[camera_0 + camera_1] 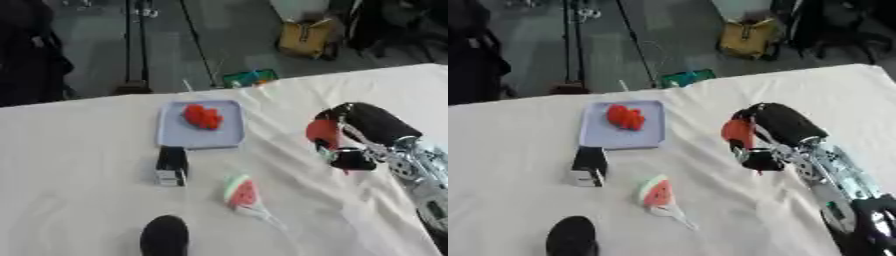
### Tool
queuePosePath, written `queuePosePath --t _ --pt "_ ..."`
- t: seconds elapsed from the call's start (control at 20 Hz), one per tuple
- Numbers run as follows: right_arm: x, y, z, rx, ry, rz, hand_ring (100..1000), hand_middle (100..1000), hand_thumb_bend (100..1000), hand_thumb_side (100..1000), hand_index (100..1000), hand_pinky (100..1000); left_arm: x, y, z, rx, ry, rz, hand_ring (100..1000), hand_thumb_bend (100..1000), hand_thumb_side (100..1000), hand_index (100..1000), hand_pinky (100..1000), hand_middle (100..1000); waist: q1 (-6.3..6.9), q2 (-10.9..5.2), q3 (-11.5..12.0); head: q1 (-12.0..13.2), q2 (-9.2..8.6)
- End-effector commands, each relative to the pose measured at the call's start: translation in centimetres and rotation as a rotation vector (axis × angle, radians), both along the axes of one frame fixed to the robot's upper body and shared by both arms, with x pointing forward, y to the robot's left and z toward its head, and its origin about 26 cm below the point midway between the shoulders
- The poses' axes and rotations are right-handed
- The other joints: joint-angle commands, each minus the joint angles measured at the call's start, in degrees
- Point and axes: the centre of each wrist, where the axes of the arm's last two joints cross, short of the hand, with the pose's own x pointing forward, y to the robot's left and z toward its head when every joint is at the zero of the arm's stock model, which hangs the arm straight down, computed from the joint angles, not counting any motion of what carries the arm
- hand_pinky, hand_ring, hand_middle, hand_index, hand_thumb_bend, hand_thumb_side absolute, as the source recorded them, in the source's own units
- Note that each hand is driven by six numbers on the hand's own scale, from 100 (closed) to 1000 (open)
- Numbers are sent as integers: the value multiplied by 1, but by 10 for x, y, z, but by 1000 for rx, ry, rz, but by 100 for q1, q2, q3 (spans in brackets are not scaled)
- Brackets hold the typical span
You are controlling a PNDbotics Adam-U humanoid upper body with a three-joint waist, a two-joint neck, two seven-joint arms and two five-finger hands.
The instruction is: Pick up objects on the table and place them in the box.
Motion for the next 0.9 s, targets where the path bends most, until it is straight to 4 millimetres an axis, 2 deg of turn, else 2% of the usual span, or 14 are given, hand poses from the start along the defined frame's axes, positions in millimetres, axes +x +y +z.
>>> queuePosePath --t 0.05,0.3,0.6,0.9 --pt "-1 4 20 -43 -45 16 821 534 100 416 761 873 -2 1 6 16 -20 -3 652 100 857 662 665 741 -28 -153 13 -20 32" --pt "4 25 35 -88 -74 69 829 538 100 403 758 869 -2 1 6 18 -16 -7 653 100 858 662 664 742 -49 -178 59 -58 66" --pt "17 74 52 -127 -94 148 829 529 100 393 752 869 -2 -1 5 17 -13 -19 654 100 858 662 664 742 -45 -198 125 -98 100" --pt "32 106 53 -128 -85 163 825 524 100 398 752 873 -2 -3 5 14 -12 -31 655 100 858 662 664 742 -15 -207 161 -139 116"
